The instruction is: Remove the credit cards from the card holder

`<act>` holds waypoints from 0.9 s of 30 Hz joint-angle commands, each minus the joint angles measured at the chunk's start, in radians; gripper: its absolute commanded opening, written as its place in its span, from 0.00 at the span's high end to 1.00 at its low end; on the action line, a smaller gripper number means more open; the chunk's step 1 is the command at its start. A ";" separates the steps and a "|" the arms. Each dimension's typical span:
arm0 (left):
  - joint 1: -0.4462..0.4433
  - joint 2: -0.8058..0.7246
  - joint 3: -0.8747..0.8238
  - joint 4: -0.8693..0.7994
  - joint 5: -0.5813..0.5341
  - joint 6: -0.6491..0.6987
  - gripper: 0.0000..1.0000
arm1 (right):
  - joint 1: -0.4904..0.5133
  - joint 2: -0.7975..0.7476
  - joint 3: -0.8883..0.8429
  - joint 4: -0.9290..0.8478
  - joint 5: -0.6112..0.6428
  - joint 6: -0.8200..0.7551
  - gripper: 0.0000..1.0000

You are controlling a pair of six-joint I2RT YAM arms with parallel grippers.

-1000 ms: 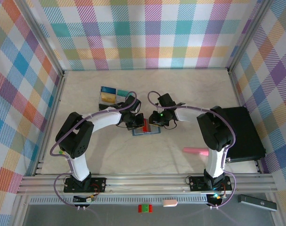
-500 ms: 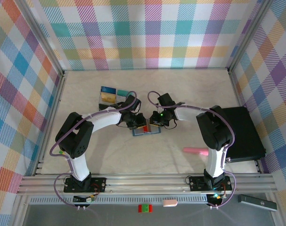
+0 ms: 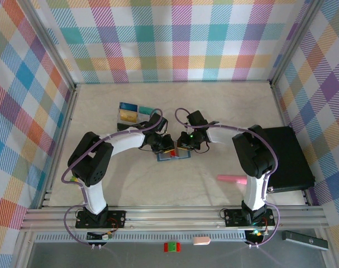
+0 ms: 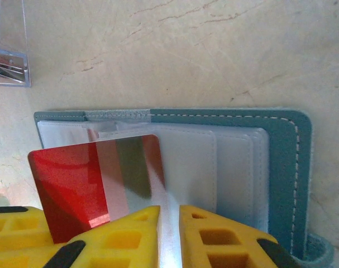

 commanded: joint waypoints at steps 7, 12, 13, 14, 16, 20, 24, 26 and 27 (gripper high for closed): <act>-0.009 -0.026 0.018 -0.061 -0.043 0.035 0.95 | 0.003 0.013 -0.013 -0.051 0.043 -0.006 0.83; -0.008 -0.097 0.022 -0.188 -0.124 0.097 0.97 | 0.000 0.004 -0.012 -0.056 0.068 -0.007 0.83; -0.007 -0.116 0.020 -0.212 -0.145 0.106 0.98 | 0.000 0.003 -0.009 -0.056 0.066 -0.009 0.83; -0.007 -0.141 0.012 -0.225 -0.165 0.110 0.99 | 0.000 0.001 -0.006 -0.055 0.065 -0.011 0.83; -0.005 -0.192 -0.005 -0.237 -0.193 0.120 1.00 | 0.000 -0.010 -0.005 -0.048 0.059 -0.015 0.82; 0.001 -0.292 -0.014 -0.307 -0.300 0.133 1.00 | 0.000 -0.052 0.006 -0.035 0.043 -0.025 0.80; 0.017 -0.394 -0.025 -0.348 -0.387 0.138 1.00 | 0.000 -0.117 0.021 -0.025 0.044 -0.032 0.74; 0.026 -0.441 -0.035 -0.361 -0.430 0.138 1.00 | 0.000 -0.154 0.019 -0.016 0.053 -0.030 0.67; 0.033 -0.468 -0.041 -0.366 -0.454 0.136 1.00 | 0.000 -0.177 0.014 -0.005 0.060 -0.030 0.63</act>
